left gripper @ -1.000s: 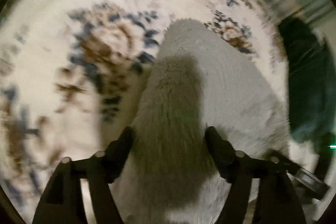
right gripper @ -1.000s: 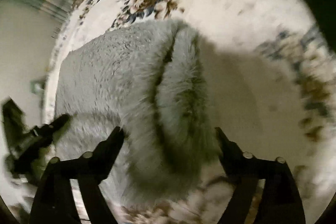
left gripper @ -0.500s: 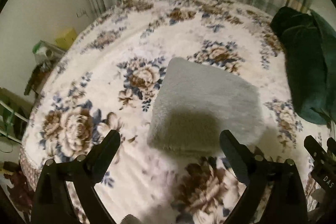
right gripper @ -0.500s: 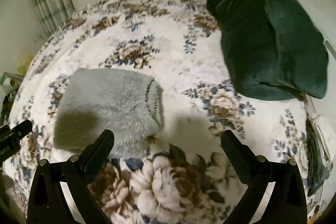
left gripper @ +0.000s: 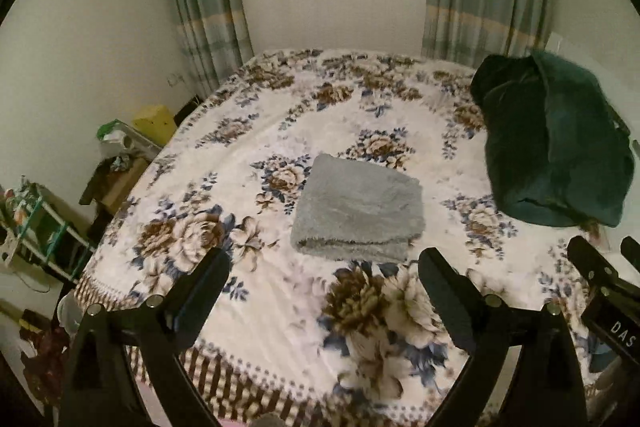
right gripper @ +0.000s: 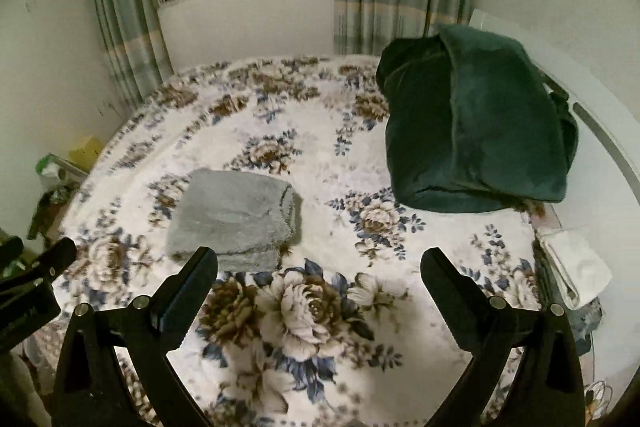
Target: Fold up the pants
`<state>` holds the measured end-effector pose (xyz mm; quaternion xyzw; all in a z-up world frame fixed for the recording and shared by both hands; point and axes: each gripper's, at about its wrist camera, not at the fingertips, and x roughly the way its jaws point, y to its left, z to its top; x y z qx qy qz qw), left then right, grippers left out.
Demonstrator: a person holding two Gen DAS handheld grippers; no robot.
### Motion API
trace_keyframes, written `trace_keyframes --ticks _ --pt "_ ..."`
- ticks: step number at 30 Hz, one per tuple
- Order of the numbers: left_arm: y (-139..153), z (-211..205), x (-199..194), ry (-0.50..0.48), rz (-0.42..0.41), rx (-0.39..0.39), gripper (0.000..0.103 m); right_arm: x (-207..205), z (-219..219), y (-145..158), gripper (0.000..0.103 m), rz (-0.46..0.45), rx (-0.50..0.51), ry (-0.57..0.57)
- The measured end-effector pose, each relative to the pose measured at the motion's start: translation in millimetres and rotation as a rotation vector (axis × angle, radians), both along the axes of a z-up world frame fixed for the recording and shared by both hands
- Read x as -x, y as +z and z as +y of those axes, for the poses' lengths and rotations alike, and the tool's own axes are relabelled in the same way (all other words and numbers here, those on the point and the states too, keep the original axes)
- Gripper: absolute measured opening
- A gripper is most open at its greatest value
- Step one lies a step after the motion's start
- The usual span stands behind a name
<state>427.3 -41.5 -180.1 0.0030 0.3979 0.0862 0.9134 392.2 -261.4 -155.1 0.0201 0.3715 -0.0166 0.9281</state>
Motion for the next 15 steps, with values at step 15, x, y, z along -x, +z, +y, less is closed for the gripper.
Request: trace_keyframes --ticks 15 --pt "114.7 -23.3 160.4 -0.020 -0.101 -0.018 0.097 203.4 -19.4 154.4 0.103 -0.137 -0.002 0.063"
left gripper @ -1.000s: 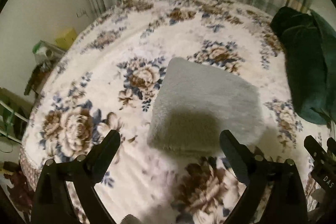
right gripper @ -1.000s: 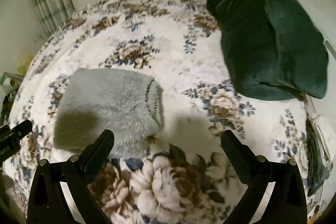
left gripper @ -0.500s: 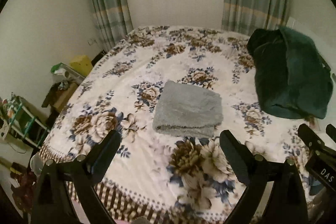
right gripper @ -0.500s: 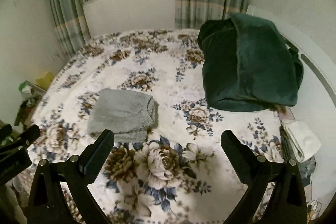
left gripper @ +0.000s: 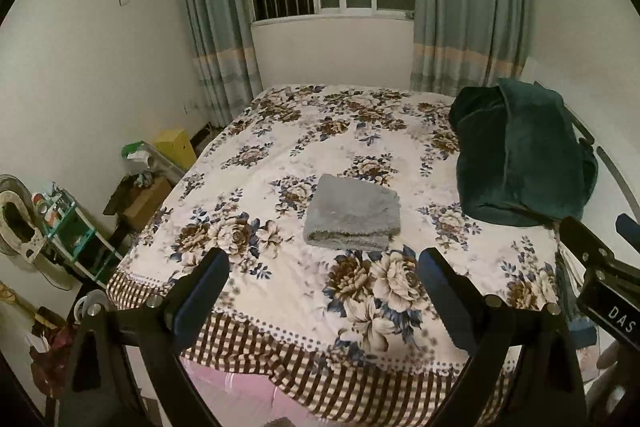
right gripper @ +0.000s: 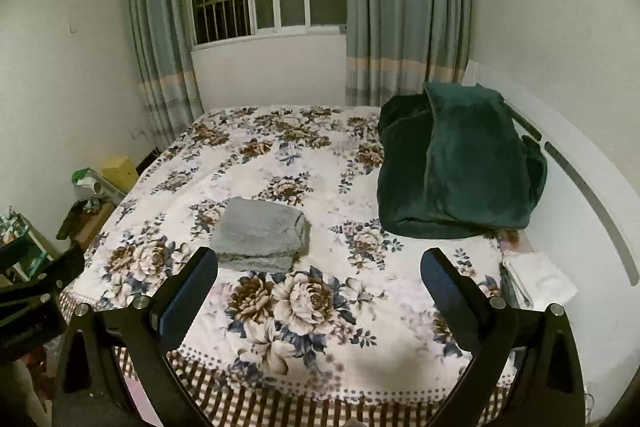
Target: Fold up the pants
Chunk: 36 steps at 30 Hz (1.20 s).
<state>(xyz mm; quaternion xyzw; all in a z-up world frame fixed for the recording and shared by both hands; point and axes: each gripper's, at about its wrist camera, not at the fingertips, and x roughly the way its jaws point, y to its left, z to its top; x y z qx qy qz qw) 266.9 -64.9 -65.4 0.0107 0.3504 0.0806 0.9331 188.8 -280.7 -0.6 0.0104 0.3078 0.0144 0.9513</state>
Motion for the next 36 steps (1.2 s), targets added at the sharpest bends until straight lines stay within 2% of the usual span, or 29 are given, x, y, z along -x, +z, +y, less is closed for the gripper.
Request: trace_keyframes --ticks 8,11,36 --pt "19.1 11.8 26.8 -0.008 -0.024 0.010 0.097 45.7 11.8 36.7 0.103 -0.025 0.007 -0.004" --pt "23.4 13.8 30.8 -0.014 -0.035 0.003 0.101 49.3 13.8 38.2 0.103 -0.030 0.008 -0.009" --pt "29.9 21.8 49.3 -0.021 -0.052 0.023 0.102 67.7 18.7 69.3 0.103 -0.020 0.012 0.015"
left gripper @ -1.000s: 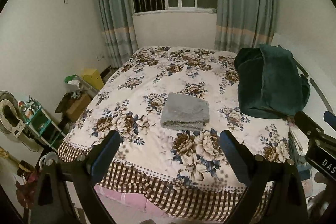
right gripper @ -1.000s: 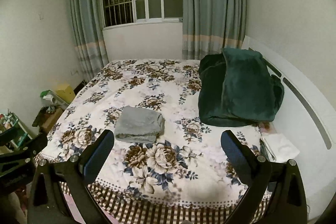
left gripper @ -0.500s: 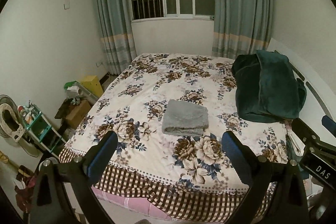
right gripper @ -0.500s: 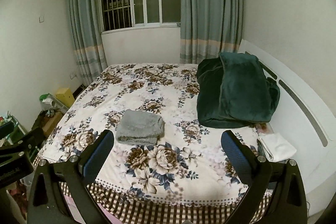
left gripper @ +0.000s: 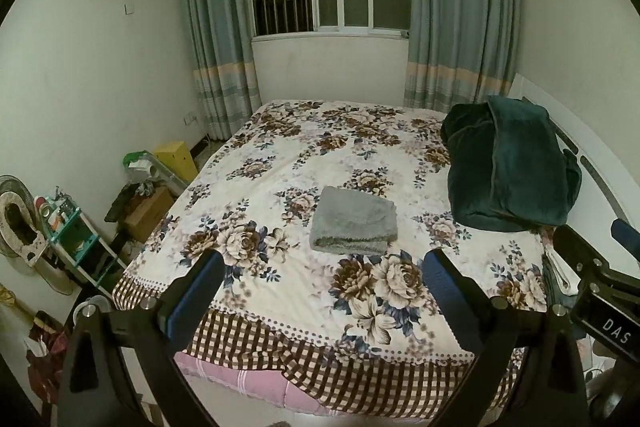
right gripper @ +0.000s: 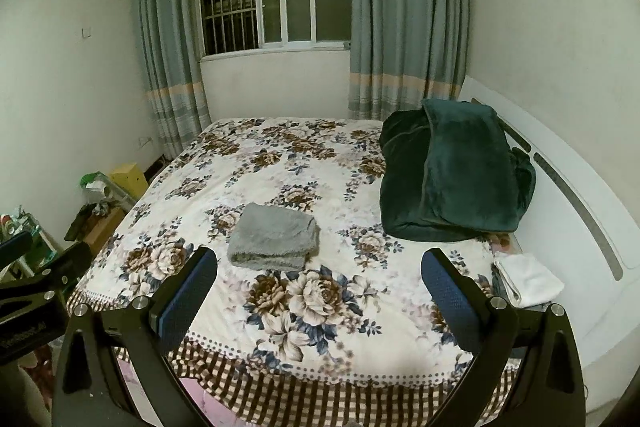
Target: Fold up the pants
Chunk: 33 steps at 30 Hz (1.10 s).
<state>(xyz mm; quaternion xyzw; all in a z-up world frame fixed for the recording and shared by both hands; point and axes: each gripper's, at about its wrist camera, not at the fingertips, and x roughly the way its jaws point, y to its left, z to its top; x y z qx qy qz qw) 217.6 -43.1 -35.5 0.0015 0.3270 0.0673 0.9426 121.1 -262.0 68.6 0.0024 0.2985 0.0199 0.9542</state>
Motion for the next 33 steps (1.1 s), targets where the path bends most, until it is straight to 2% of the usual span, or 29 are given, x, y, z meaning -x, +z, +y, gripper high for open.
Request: trace_keyframes --ticks 33 --pt "2.1 -7.7 20.1 0.012 -0.011 0.011 0.102 16.8 9.7 -9.2 0.103 0.019 -0.001 0.012"
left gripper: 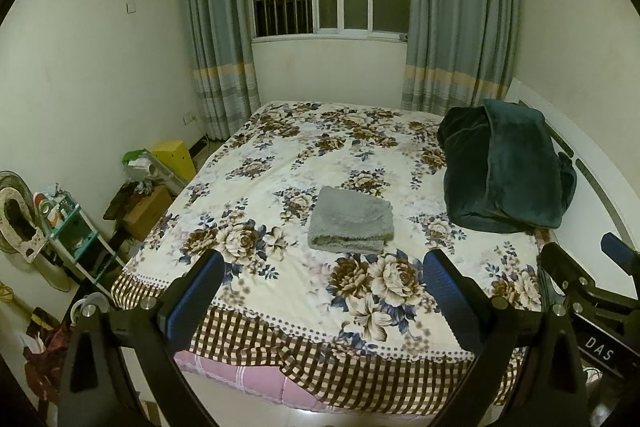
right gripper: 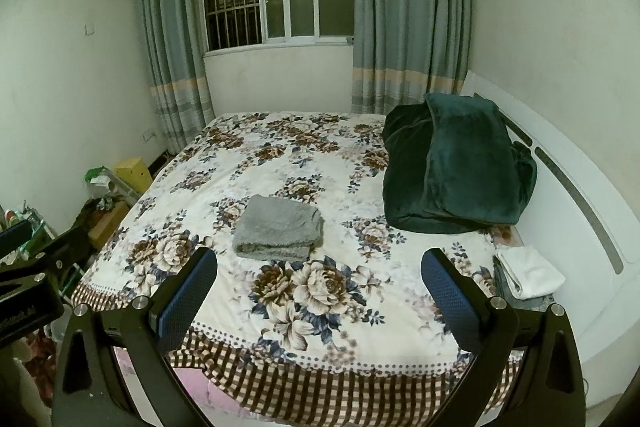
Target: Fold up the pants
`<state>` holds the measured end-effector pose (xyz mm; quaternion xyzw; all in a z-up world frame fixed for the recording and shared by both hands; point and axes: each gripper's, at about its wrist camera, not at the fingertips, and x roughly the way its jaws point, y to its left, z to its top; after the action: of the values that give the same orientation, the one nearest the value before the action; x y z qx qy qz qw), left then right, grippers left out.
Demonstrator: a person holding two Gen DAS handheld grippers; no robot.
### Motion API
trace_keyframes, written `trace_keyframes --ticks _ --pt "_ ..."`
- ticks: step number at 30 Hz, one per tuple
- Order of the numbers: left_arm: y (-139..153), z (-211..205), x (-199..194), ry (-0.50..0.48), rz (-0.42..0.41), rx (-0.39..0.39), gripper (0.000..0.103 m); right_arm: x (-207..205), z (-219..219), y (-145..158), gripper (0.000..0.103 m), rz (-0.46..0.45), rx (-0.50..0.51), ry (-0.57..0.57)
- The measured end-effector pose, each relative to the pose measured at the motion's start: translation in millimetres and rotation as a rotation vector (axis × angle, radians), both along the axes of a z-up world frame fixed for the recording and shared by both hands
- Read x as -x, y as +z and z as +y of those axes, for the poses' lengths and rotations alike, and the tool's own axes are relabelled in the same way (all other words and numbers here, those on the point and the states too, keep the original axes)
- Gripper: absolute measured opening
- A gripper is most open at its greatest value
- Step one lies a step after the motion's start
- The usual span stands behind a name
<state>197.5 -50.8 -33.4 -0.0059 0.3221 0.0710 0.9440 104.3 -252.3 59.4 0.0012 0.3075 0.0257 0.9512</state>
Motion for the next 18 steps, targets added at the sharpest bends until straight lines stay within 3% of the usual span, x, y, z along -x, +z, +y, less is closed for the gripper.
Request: trace_keyframes --ticks 18 --pt "3.1 2.0 -1.2 0.000 -0.001 0.002 0.102 0.2 2.4 -2.4 0.103 -0.002 -0.004 -0.001"
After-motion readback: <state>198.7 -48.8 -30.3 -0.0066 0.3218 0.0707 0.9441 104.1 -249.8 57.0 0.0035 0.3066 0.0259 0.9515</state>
